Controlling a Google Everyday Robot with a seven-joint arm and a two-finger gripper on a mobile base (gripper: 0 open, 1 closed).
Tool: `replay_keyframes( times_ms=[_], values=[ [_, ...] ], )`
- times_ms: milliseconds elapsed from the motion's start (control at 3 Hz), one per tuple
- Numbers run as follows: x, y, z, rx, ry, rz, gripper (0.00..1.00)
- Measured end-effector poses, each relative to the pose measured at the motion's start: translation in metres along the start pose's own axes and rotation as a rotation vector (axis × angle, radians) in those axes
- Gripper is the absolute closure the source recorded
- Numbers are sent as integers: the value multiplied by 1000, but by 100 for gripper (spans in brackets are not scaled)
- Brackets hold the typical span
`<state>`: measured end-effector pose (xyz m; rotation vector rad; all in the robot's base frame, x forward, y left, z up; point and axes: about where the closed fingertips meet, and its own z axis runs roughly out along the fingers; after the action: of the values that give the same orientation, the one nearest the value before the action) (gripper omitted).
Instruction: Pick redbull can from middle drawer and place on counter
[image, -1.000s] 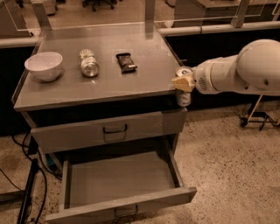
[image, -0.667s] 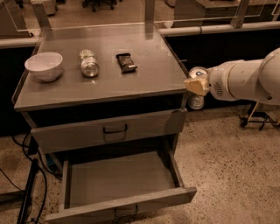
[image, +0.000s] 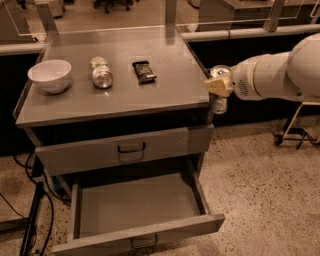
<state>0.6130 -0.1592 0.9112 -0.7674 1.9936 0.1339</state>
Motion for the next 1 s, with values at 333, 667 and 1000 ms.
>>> replay_keyframes(
  times_ms=[333, 667, 1000],
  values=[
    [-39, -19, 7, 8, -28, -37, 100],
    [-51, -23, 4, 15, -45, -44, 100],
    [-53, -23, 7, 5, -50, -34, 100]
  ],
)
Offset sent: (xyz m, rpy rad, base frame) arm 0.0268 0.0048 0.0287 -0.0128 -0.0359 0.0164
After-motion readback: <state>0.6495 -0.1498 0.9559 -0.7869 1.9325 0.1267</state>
